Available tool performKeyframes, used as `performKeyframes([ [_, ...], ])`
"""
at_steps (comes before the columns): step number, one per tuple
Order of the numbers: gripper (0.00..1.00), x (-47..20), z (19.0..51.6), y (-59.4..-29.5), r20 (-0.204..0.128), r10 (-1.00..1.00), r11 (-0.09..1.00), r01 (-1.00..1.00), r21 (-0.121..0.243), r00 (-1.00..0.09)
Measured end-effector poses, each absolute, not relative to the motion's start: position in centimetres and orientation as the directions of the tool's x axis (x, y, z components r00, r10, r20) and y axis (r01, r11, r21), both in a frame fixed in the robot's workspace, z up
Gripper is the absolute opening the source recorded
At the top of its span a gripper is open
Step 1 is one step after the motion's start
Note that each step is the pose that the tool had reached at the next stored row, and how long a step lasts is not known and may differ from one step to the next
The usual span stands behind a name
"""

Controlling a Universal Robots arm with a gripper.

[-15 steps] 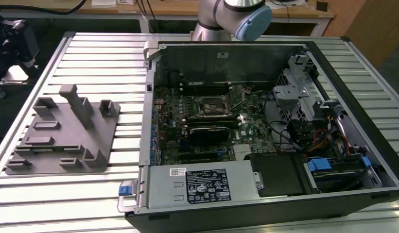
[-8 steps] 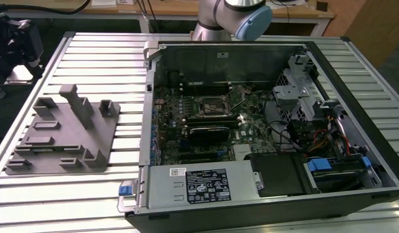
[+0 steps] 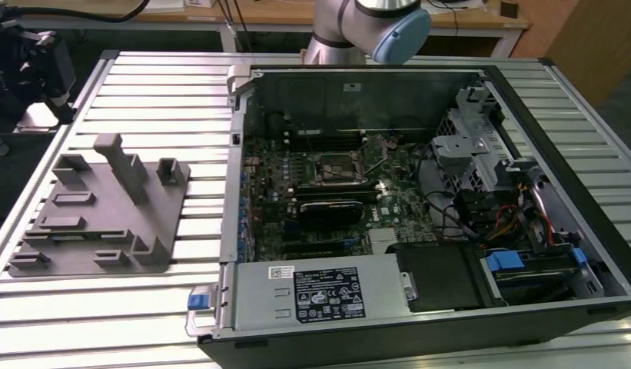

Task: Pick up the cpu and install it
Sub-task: 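Pick up the cpu and move it towards the insertion slot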

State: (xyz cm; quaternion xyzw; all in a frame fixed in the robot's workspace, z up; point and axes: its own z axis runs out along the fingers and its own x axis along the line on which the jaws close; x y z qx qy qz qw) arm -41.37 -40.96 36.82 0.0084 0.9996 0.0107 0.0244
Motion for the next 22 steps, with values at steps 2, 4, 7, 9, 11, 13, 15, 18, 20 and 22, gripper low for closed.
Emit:
performKeyframes([
  [2,0.55,-41.3,36.8,-40.9,-0.049,0.017,1.0,0.016,0.022,-0.999],
  [4,0.55,-41.1,36.8,-40.9,-0.049,0.017,1.0,0.016,0.022,-0.999],
  [7,0.55,-40.9,36.8,-40.9,-0.049,0.017,1.0,0.016,0.022,-0.999],
  [9,0.55,-40.8,36.8,-40.9,-0.049,0.017,1.0,0.016,0.022,-0.999],
  [11,0.55,-40.7,36.8,-40.9,-0.049,0.017,1.0,0.016,0.022,-0.999],
  [13,0.55,-40.5,36.8,-40.9,-0.049,0.017,1.0,0.016,0.022,-0.999],
  [15,0.55,-40.4,36.8,-40.8,-0.049,0.017,1.0,0.016,0.022,-0.999],
  [18,0.55,-40.2,36.8,-40.8,-0.049,0.017,1.0,0.016,0.022,-0.999],
  [20,0.55,-40.0,36.8,-40.8,-0.049,0.017,1.0,0.016,0.022,-0.999],
  [22,0.55,-39.9,36.8,-40.8,-0.049,0.017,1.0,0.016,0.022,-0.999],
])
